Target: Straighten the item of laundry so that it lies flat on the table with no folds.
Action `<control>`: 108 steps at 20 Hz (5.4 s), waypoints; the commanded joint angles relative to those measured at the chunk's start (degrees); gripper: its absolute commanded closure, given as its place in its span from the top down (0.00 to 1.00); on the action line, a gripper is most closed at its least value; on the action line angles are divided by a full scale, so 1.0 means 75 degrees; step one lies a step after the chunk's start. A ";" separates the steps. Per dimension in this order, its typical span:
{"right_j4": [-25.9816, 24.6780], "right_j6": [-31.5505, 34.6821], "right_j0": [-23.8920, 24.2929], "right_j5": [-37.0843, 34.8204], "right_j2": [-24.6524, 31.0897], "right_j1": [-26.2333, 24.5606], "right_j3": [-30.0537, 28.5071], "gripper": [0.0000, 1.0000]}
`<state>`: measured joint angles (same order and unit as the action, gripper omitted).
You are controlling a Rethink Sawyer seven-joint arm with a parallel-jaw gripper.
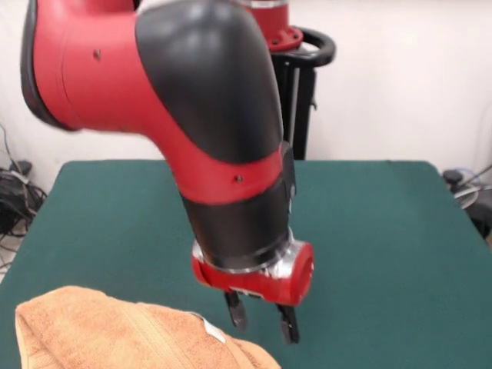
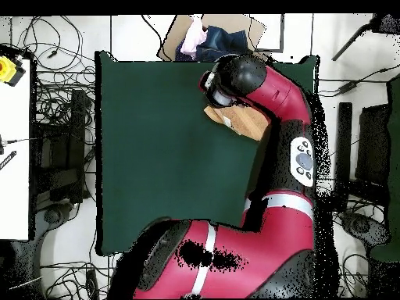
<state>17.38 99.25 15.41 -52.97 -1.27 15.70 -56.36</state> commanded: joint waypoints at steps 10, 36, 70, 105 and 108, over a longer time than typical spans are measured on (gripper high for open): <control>0.0111 0.0357 0.0315 0.1282 0.1731 -0.1749 -0.0435 1.00; 0.0029 0.0980 0.0174 0.1645 0.1501 -0.1417 -0.0919 1.00; -0.0189 0.1580 -0.0336 0.1845 0.0817 -0.0504 -0.1578 1.00; -0.0286 0.1473 -0.0792 0.1413 -0.0752 0.0152 -0.2153 1.00; -0.0300 0.1369 -0.0732 0.1448 -0.0721 0.0172 -0.2218 1.00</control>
<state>16.10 99.26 9.09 -43.91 -7.81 17.14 -64.38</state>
